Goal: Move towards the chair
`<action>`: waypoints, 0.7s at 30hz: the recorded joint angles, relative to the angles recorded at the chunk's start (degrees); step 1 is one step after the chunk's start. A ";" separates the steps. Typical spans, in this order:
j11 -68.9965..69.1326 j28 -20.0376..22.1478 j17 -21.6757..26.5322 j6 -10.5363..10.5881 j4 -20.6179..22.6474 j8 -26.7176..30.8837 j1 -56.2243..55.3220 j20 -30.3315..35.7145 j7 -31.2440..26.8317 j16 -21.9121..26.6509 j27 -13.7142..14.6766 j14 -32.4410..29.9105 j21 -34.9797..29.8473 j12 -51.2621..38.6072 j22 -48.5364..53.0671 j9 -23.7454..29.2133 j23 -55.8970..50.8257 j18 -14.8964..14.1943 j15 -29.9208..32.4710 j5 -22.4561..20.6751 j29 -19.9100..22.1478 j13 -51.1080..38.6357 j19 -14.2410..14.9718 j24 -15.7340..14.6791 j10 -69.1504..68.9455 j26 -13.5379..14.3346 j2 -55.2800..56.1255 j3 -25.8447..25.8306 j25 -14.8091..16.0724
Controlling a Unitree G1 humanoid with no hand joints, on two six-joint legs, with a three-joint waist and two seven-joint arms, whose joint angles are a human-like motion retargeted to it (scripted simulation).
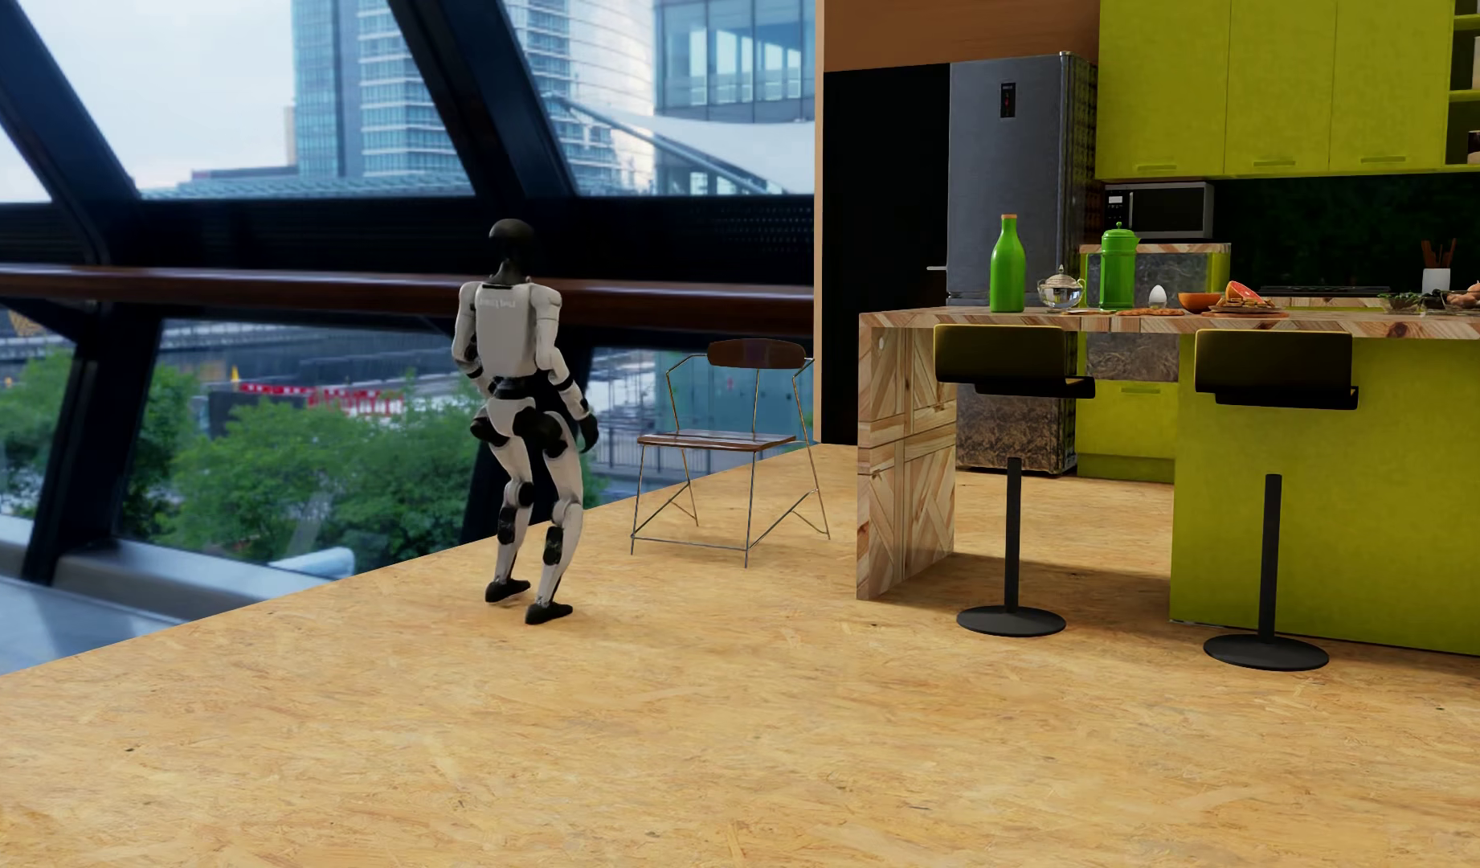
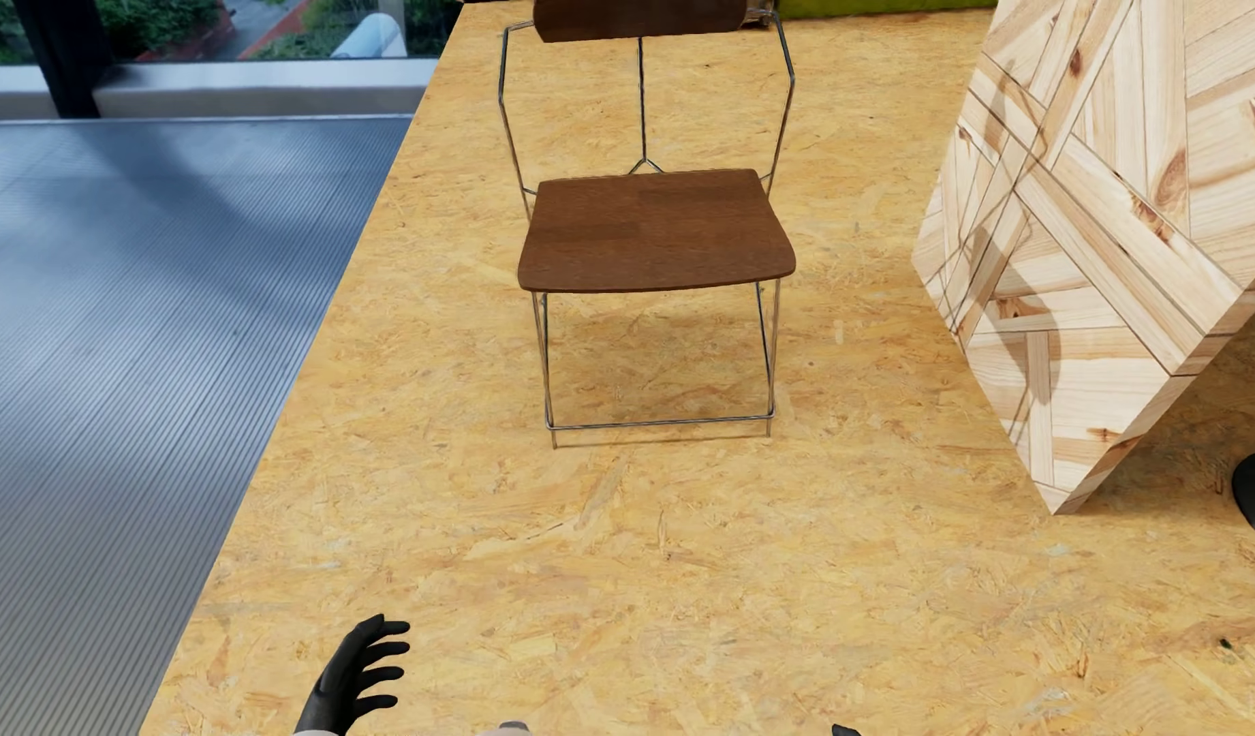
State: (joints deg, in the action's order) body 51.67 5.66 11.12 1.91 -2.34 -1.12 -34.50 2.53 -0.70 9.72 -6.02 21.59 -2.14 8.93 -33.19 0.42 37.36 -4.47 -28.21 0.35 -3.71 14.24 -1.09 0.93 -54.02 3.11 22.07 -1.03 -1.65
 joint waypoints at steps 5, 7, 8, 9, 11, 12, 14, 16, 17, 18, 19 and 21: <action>-1.73 -2.54 -1.15 -3.52 -1.11 -0.54 2.54 -0.84 0.47 0.98 -0.07 -8.22 -2.59 -0.29 -1.59 2.08 -0.25 0.62 1.79 0.63 1.49 -1.92 0.84 0.48 9.39 -5.86 0.94 -0.29 3.49; -5.81 -2.15 -0.65 -4.66 -1.17 -0.31 3.32 -1.28 0.41 -0.31 -0.06 -7.87 0.12 0.25 -1.32 1.99 -0.64 -1.09 4.09 0.38 0.76 -1.47 0.92 -1.97 12.41 -4.67 0.08 0.20 5.58; -7.54 -2.72 -1.19 -4.28 -1.80 -0.46 2.88 -1.85 0.12 -0.78 0.09 -4.37 -0.67 0.49 -1.77 1.74 -0.35 -0.77 4.94 -0.30 1.47 -0.82 0.92 -2.46 11.32 -3.65 -0.48 0.88 6.10; -7.02 -3.84 -1.21 -4.07 -1.94 -0.14 3.34 -1.21 0.24 0.26 0.13 -8.11 -0.95 0.86 -2.60 2.00 -1.16 -0.41 4.62 -0.51 1.68 -1.73 1.06 -2.71 12.09 -2.52 -0.45 0.69 5.92; -6.45 -5.71 -1.93 -4.14 -1.40 0.34 3.77 -0.95 0.67 1.15 1.33 -10.90 -1.96 1.55 -2.12 2.14 -0.05 2.28 4.30 -0.16 1.83 -4.97 1.38 -3.09 13.33 -1.55 -0.06 0.39 4.56; -6.31 -6.49 -2.72 -3.92 -1.13 0.08 3.46 -0.70 0.40 1.93 2.21 -10.94 -2.31 1.59 -2.41 2.11 -0.67 1.96 4.15 0.08 2.24 -5.42 1.46 -2.76 13.16 -1.71 0.08 -0.02 3.45; -5.87 -7.02 -2.22 -4.28 -0.29 0.41 4.27 -0.09 0.88 2.14 3.50 -11.61 -2.76 1.32 -1.09 2.51 -0.03 2.35 3.87 0.97 3.04 -5.30 1.59 -1.48 14.40 -2.94 0.05 1.07 1.91; -6.93 -5.99 -1.24 -2.77 -0.15 0.22 4.34 -0.32 0.66 -0.21 2.45 -10.59 -0.44 1.11 -0.78 1.83 0.61 2.19 4.24 1.05 3.50 -3.44 1.74 -0.57 14.48 -3.73 -0.47 0.06 1.57; -7.25 -5.39 -0.54 -1.87 -0.28 0.50 4.63 -0.06 0.43 0.00 1.34 -10.49 -0.75 0.25 -0.92 1.82 -0.37 1.85 4.36 0.69 3.85 -2.66 1.78 -0.40 14.28 -4.45 -0.86 -0.63 1.84; -6.95 -4.81 -0.41 -1.48 -0.06 0.81 4.64 0.16 0.60 0.08 0.67 -11.18 -0.96 -1.19 -1.30 1.34 -0.19 2.50 4.16 0.81 4.23 -1.87 1.87 -0.51 14.59 -4.38 -0.53 -0.09 2.16; -6.69 -4.23 -2.14 -1.30 0.32 0.72 4.49 0.62 0.39 0.00 0.01 -11.18 -0.74 -1.72 -1.83 1.02 0.00 2.45 3.93 1.08 4.86 -2.19 1.89 -0.81 14.64 -3.31 -0.32 0.37 2.45; -7.69 -3.84 -2.02 -0.16 0.22 0.18 4.48 -0.06 -0.36 0.82 0.53 -10.64 -1.12 0.45 -1.68 0.85 -0.09 2.33 4.12 0.77 5.31 -4.50 1.86 -1.42 14.36 -1.52 -1.05 2.51 3.44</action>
State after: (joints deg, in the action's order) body 43.99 1.82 9.10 1.74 -2.12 -0.94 -30.02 2.47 -1.07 10.53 -5.49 10.95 -3.26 9.37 -34.87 1.27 37.27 -2.15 -24.10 1.12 1.61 9.75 0.77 -0.50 -39.66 1.59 21.02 1.48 1.78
